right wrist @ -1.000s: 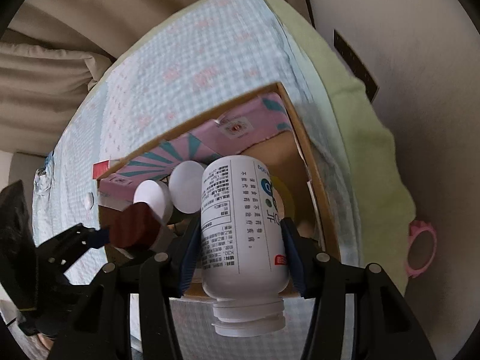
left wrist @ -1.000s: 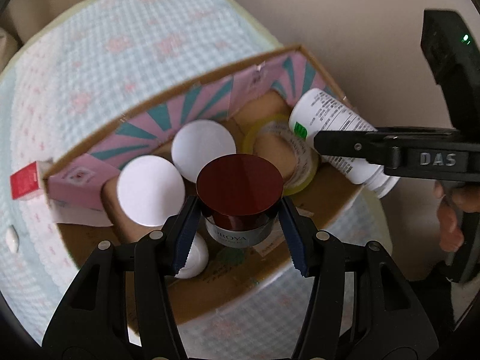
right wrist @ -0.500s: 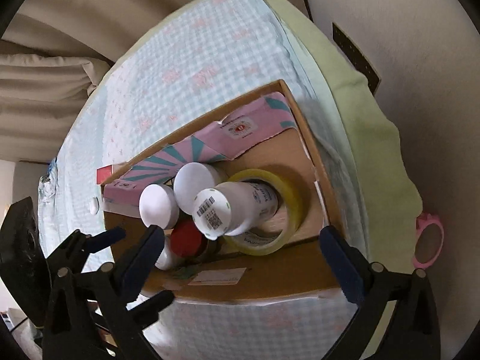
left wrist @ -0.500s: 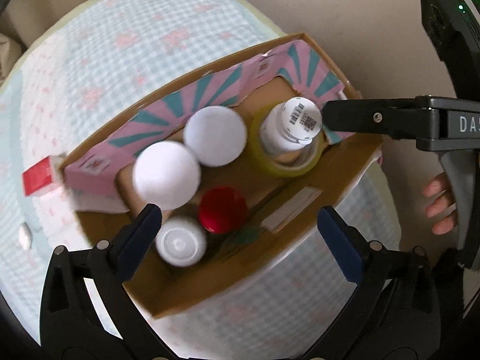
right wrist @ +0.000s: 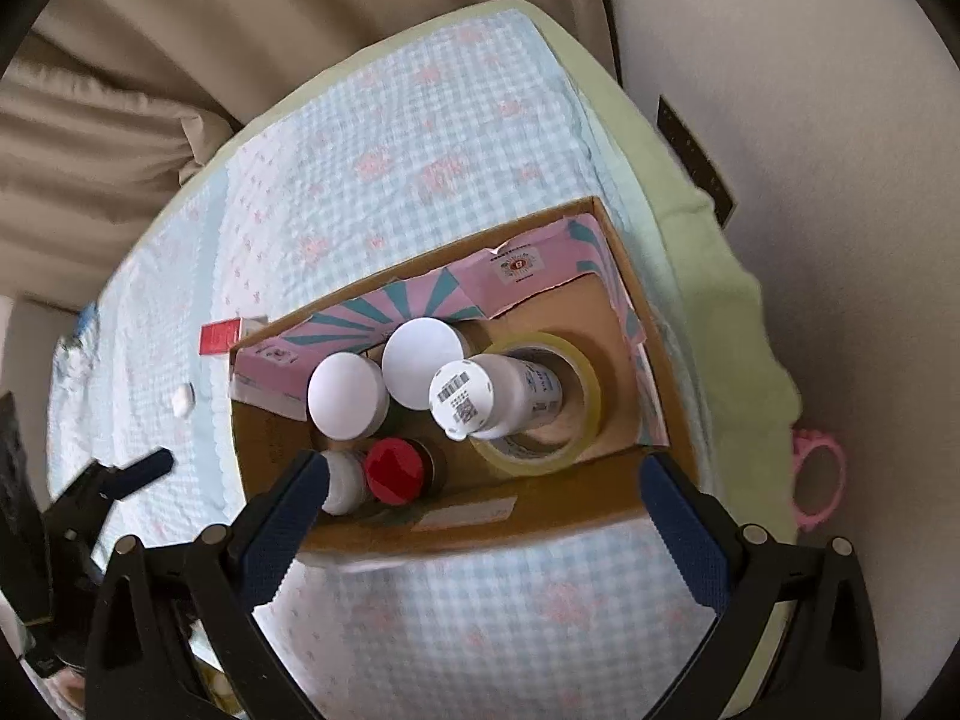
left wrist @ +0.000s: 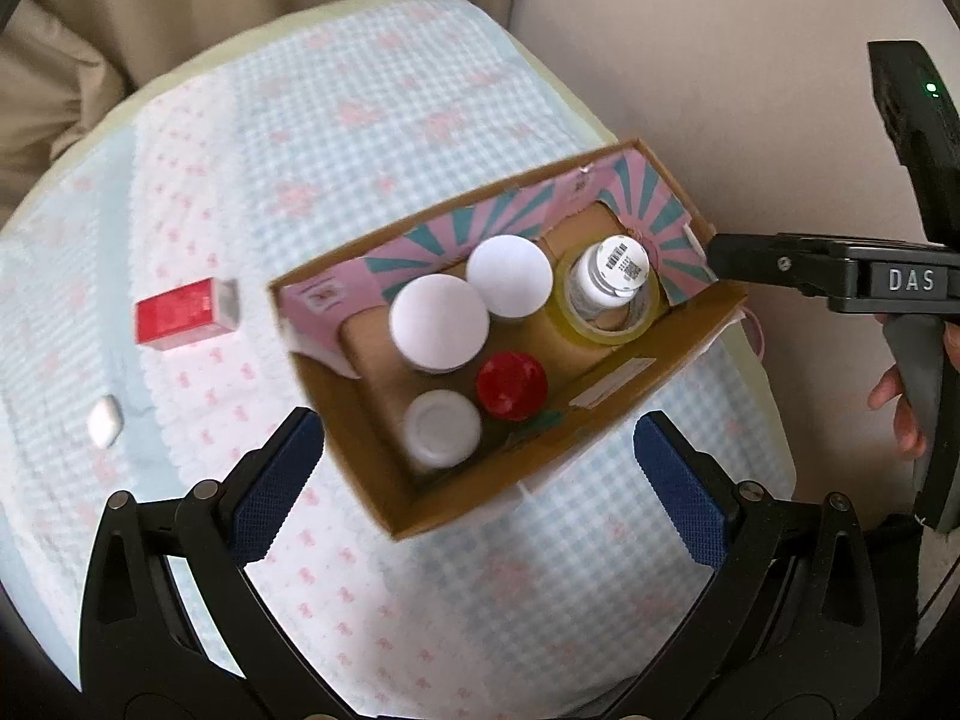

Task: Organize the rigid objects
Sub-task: 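Open both tools to drop the jar and bottle into the box, then move both tools back toward the red box and white case, then grasp the small white case with the left tool while the right grasps the red box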

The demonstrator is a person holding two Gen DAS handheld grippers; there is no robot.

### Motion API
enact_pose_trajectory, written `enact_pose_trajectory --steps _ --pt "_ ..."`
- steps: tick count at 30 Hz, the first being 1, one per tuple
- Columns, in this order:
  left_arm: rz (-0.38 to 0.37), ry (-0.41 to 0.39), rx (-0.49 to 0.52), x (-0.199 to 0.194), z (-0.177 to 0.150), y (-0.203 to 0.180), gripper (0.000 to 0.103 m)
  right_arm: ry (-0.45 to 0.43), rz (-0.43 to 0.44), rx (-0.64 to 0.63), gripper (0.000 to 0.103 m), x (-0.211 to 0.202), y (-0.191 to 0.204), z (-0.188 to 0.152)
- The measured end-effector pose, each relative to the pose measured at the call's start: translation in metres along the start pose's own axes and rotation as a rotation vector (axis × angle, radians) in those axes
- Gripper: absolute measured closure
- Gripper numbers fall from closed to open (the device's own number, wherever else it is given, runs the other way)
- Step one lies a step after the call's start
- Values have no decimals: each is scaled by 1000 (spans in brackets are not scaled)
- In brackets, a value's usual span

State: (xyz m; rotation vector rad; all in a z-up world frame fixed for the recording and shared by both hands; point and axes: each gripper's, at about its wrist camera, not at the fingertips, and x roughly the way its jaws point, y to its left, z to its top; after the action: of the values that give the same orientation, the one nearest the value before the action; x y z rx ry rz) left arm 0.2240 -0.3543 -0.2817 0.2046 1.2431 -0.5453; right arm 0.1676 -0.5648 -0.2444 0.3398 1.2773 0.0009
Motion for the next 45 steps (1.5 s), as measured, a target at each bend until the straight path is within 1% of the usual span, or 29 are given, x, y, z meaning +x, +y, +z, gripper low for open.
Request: enact_pose_trajectory --steps 7,13,15,19,24,26,29,33,36,38,40,41,45 --pt "27 -60 -28 -55 -20 22 0 -82 -38 -81 0 -49 47 -13" --pt "76 -112 -89 -111 -50 63 0 -162 -91 -189 0 -86 107 -33" --pt "80 -135 -103 -129 -63 78 0 -178 -100 -219 0 -93 130 -41" --pt "91 -177 -149 -161 -92 116 0 -212 -96 -242 0 -100 167 -56" --pt "137 -206 -184 -184 -124 170 0 -239 -70 -252 0 -96 220 -71" --pt "150 -204 -197 -189 -136 195 0 -236 -63 -259 0 -90 237 -76" --pt "146 -175 -202 -188 -150 231 0 -232 -58 -264 0 -78 264 -82" --pt "135 -131 -157 -177 -157 278 0 -230 -88 -299 0 -58 298 -87" --pt "128 -102 -88 -163 -149 309 0 -226 -115 -343 0 -38 322 -87" --pt "107 -79 -27 -152 -140 327 0 -213 -131 -376 0 -25 332 -85" --pt "94 -58 35 -140 -127 342 0 -198 -146 -432 0 -9 342 -81" --pt "90 -41 82 -130 -118 349 0 -188 -154 -469 0 -1 348 -78" --pt "105 15 233 -101 -90 358 0 -136 -192 -620 0 29 364 -62"
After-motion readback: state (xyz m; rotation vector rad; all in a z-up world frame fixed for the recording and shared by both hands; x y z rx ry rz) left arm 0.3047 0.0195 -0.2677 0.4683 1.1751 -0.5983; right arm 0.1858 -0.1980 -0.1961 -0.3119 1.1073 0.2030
